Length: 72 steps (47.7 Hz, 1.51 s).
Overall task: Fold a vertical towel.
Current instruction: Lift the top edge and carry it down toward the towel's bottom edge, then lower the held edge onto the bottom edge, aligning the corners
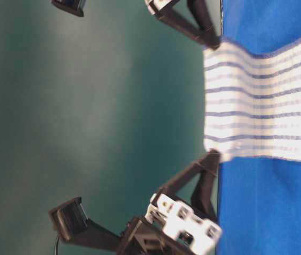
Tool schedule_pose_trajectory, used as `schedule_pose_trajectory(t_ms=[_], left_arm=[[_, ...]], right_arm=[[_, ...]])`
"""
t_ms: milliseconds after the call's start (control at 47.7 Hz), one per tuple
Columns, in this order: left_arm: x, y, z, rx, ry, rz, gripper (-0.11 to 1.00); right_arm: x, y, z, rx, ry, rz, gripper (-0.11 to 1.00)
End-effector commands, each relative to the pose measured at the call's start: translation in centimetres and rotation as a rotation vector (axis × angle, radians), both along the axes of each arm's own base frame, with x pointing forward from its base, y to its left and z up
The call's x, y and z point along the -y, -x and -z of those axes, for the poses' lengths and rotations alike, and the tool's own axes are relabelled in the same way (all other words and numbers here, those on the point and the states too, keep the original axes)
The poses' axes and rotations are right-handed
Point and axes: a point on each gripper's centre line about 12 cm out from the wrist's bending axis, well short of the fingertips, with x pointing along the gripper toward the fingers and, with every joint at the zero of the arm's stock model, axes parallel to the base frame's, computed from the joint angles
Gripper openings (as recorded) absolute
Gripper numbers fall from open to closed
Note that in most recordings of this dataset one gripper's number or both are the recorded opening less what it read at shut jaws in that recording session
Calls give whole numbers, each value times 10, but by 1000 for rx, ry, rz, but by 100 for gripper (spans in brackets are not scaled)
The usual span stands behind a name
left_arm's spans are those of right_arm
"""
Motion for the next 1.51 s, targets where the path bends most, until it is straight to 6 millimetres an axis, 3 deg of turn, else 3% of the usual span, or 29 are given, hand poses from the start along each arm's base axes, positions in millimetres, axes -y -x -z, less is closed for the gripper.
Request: schedule_pose_trajectory(t_ms=[0,252,503,797,1489], left_arm=[[17,0,-7,21,-5,48,4],[62,-2,7,-6,27,152,4],[87,-3,29,-51,79,186,4],[97,-6,40,-65,100,200,4],[115,-6,40,-86,140,219,4]], right_arm=[[-14,-1,-3,-1,-19,-31,8],[-47,0,4,-26,-75,-95,8],[-74,0,11,-49,-124,-143,8],[-84,-1,27,-98,-161,-141,8],[-100,-5,39,-137,-194,-156,8]])
